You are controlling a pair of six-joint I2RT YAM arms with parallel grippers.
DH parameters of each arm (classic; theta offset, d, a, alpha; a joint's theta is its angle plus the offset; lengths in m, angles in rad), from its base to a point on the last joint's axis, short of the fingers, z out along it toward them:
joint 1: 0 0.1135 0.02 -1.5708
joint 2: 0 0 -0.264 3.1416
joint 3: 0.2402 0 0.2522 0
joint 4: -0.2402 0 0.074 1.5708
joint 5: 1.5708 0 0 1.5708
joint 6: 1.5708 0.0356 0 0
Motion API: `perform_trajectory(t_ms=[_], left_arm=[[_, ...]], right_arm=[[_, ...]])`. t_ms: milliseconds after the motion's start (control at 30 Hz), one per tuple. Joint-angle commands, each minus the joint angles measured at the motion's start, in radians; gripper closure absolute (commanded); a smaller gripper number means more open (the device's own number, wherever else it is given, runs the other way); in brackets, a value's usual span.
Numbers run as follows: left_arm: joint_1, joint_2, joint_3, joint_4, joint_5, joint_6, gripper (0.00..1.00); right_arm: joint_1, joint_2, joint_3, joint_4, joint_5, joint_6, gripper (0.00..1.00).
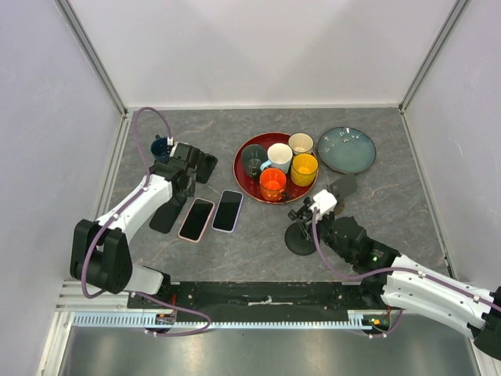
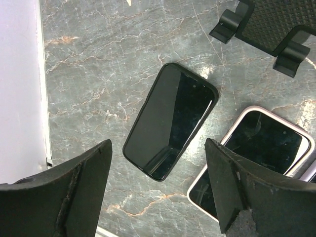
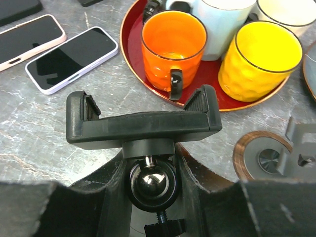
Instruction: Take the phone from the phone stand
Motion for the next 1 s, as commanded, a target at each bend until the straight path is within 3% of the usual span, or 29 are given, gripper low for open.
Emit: perform_trajectory(t_ms=[0, 200, 467, 633, 800, 967], left_arm=[[0.006, -0.07, -0.013, 0.046, 0.042, -0.005, 0.17], [0.006, -0.239, -0.059, 0.144, 0.128, 0.017, 0.15], [0.006, -0.647, -0.262, 0.414, 0.237, 0.07, 0.08], [0.006, -0.828, -0.347, 0.489, 0.288, 0.081, 0.07], [0.006, -0.998, -0.404, 0.554, 0.328, 0.072, 0.07], [0.006, -1.072, -0.407, 0.526, 0.371, 0.044, 0.06]], right_arm=[[-0.001, -0.041, 0.033, 0.04, 0.121, 0.023, 1.0], [-0.001, -0.095, 0.023, 0.026, 0.223, 0.047, 1.0], [-0.001, -0.1, 0.013, -0.002, 0.249, 0.064, 0.98], [-0.001, -0.095, 0.011, 0.001, 0.252, 0.106, 0.88], [-0.001, -0.068, 0.034, -0.039, 0.258, 0.153, 0.72], [-0.001, -0.08, 0.042, -0.051, 0.238, 0.173, 0.57]])
